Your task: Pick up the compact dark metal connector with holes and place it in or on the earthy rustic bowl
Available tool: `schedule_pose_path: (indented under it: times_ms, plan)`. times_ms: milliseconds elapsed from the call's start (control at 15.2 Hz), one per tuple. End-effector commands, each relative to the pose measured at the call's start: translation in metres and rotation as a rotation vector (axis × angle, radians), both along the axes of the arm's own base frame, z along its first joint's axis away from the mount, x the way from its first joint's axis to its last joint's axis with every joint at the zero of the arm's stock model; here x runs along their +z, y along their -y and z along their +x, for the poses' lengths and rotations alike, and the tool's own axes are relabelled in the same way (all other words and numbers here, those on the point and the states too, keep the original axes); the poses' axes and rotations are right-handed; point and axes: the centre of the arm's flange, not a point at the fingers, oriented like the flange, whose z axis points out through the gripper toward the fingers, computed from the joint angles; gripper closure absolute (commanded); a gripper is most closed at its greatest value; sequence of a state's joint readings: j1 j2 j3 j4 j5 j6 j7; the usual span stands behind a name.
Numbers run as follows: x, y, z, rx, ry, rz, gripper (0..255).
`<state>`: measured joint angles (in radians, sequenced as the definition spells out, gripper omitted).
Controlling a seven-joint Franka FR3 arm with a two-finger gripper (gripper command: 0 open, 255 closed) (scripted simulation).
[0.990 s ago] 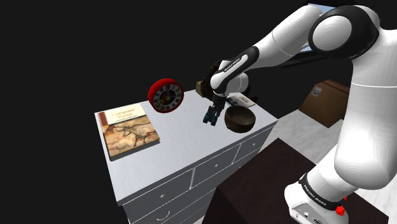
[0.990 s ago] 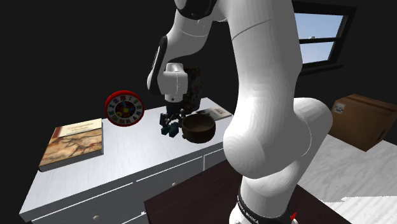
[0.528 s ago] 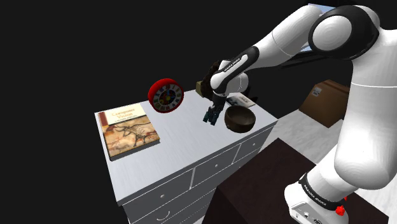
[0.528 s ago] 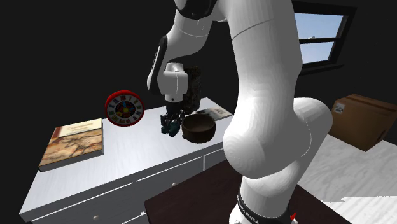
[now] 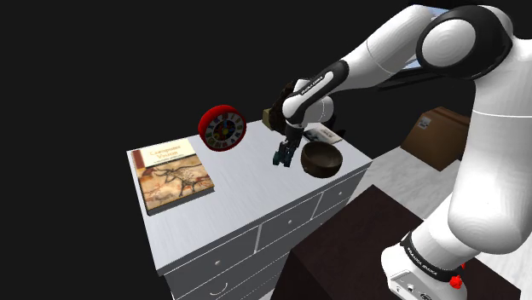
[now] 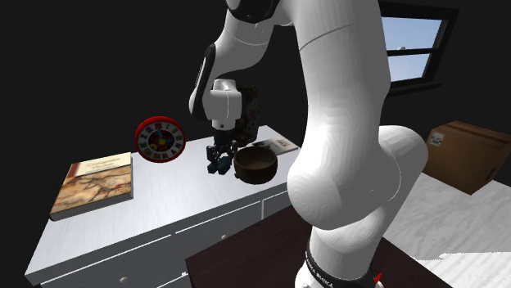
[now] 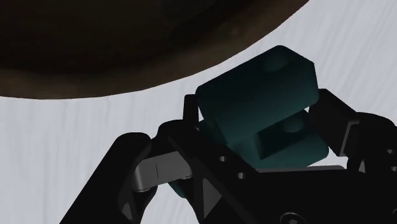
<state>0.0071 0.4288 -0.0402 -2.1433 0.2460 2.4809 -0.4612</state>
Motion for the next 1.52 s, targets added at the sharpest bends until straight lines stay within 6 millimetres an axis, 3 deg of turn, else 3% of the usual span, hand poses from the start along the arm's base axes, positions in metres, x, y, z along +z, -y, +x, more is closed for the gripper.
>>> schedule_pose_path:
  times_ms: [0,924,990,1056,1254,1452]
  plan:
    - [0.009,0.001,0.000,0.000,0.000,0.000,255]
    - [0.083,0.001,0.000,0.000,0.000,0.000,255]
    - [0.077,0.002,0.000,0.000,0.001,0.000,255]
    - [0.077,0.002,0.000,0.000,0.001,0.000,0]
    - [0.048,-0.031,-0.008,0.054,0.057,-0.073,0]
    - [0.032,-0.032,-0.008,0.054,0.057,-0.073,0]
